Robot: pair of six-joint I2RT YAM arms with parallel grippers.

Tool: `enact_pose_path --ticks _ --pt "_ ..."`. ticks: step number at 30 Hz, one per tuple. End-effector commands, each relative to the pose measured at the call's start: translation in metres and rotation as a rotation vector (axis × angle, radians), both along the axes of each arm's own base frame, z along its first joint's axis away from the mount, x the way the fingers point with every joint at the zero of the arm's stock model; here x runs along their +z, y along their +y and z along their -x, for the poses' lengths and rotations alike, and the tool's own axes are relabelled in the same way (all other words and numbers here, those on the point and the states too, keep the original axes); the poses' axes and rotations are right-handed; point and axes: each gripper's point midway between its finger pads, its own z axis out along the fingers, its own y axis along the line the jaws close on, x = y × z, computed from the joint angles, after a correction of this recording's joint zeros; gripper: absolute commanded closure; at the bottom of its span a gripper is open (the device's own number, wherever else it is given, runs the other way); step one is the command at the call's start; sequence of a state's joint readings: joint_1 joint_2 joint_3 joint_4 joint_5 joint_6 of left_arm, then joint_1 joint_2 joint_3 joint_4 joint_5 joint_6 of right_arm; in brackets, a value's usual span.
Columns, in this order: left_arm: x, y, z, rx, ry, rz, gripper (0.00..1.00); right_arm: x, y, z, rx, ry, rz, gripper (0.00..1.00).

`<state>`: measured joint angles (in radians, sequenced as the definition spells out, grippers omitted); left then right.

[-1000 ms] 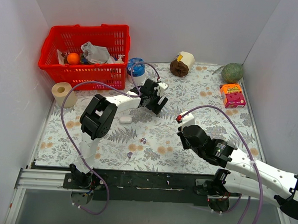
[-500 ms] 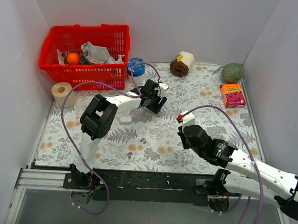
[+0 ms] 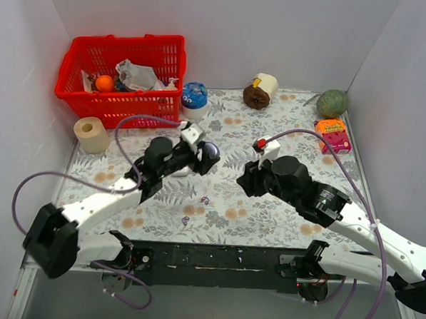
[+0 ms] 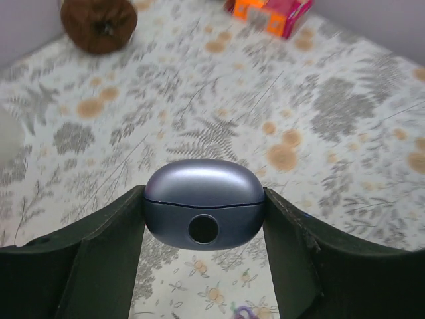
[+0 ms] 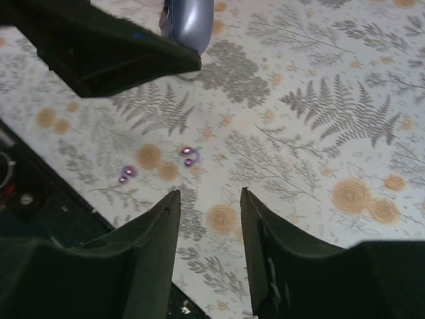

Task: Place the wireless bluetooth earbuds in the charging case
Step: Pick up the charging case at the center of the board, then open the charging case.

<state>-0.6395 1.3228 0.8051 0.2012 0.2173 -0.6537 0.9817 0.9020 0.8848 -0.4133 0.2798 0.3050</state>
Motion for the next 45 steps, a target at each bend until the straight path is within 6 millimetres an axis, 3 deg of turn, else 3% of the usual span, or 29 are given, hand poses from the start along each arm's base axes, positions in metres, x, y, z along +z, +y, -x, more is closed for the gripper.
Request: enact_pose_path --ticks 1,3,5,8,21,32,38,45 --pt "0.042 -0.001 0.068 -0.189 -0.223 0.221 1.00 0.067 0.041 0.025 0.203 0.016 -0.244 0.48" --pt "0.053 0.004 0.090 -0.237 -0.271 0.272 1.00 0.072 0.049 0.030 0.239 0.050 -0.250 0.45" --pt "0.036 0.002 0.119 -0.366 -0.289 0.251 1.00 0.088 0.057 0.036 0.282 0.067 -0.281 0.44" --pt "0.041 0.008 0.127 -0.351 -0.322 0.268 1.00 0.095 0.063 0.039 0.305 0.090 -0.290 0.43" --pt "0.048 0.005 0.142 -0.352 -0.397 0.209 1.00 0.067 0.078 0.030 0.276 0.178 -0.163 0.34" --pt "0.048 0.002 0.139 -0.306 -0.407 0.186 1.00 0.033 0.090 0.029 0.249 0.271 -0.080 0.31" --pt "0.054 0.001 0.140 -0.300 -0.419 0.193 1.00 0.016 0.085 0.028 0.216 0.298 -0.037 0.32" --pt "0.053 0.003 0.142 -0.297 -0.424 0.193 1.00 0.013 0.073 0.021 0.156 0.275 -0.020 0.34"
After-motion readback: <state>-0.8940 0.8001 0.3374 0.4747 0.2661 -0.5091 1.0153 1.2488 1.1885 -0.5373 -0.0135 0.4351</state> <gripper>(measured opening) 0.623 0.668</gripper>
